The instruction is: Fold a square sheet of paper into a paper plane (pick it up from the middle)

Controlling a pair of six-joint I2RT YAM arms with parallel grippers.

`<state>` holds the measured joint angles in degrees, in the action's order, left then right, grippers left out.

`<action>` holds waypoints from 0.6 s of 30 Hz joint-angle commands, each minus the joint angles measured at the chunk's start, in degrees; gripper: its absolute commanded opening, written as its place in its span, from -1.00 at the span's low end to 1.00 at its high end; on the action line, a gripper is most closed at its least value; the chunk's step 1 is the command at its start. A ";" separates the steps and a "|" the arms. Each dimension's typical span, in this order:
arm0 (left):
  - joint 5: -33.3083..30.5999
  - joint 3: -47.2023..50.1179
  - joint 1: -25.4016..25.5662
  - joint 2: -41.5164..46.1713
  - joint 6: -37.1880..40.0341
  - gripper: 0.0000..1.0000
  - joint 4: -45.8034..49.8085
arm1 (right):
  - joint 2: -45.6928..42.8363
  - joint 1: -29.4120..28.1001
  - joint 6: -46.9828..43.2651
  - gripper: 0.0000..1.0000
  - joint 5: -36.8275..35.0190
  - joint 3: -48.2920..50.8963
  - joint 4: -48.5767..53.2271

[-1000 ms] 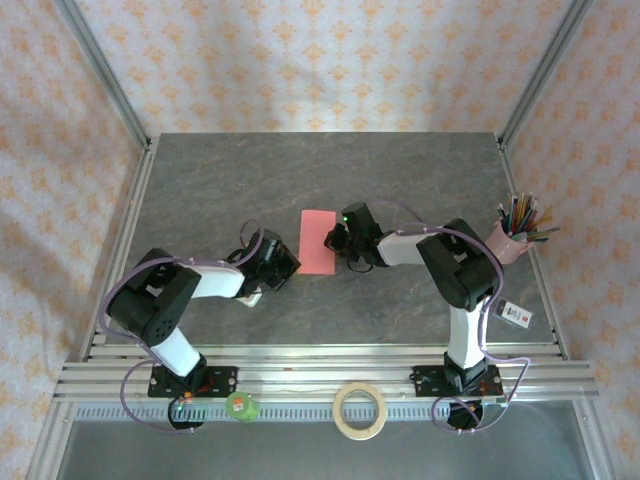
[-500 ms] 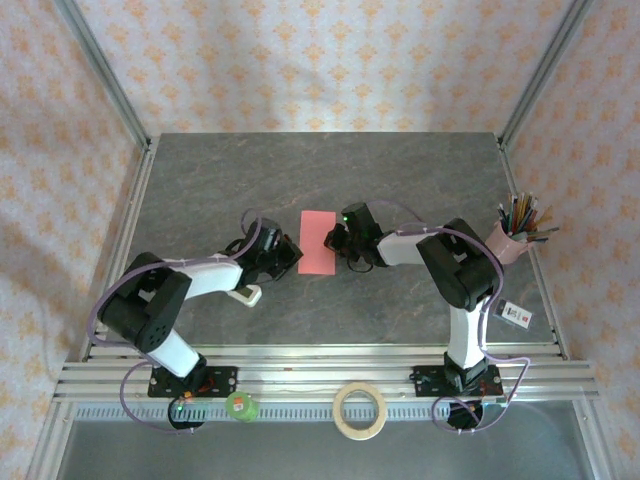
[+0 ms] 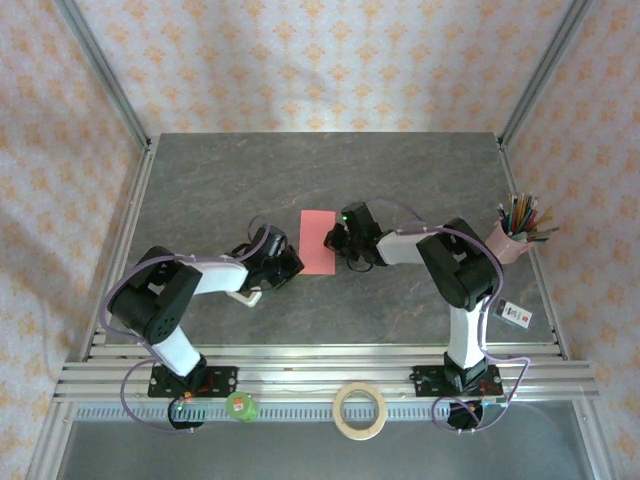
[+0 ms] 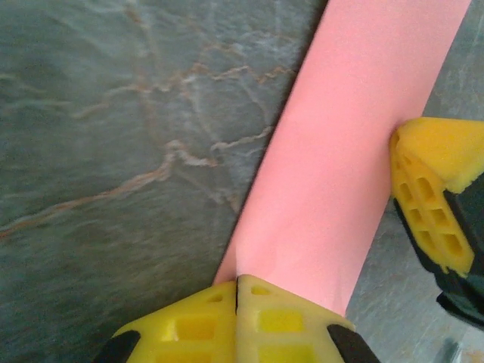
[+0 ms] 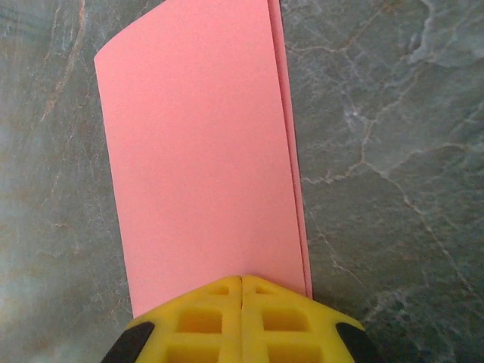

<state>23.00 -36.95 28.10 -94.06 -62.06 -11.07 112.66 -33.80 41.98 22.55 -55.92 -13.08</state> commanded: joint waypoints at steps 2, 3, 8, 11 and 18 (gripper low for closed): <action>-3.24 1.74 -2.86 4.75 3.54 -1.00 7.79 | 8.54 2.13 -5.69 -1.00 -9.76 2.94 18.61; -3.38 1.13 -3.19 5.99 4.04 -1.00 7.82 | 8.04 2.16 -7.30 -1.00 -9.07 2.19 18.70; -2.05 -4.72 -3.59 7.07 8.37 -1.00 7.90 | 4.55 2.16 -15.01 -1.00 -2.59 -2.07 20.17; 0.56 -7.60 -3.65 4.62 9.76 -0.98 6.16 | 0.16 2.14 -16.08 -0.88 2.49 -3.59 19.20; 4.86 -12.89 -3.60 -1.99 10.27 -0.85 1.12 | -10.31 2.86 -10.05 -0.57 7.17 -1.19 13.26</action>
<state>25.45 -47.37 24.49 -93.56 -53.71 -7.84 106.61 -31.35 30.13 28.56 -58.61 -1.21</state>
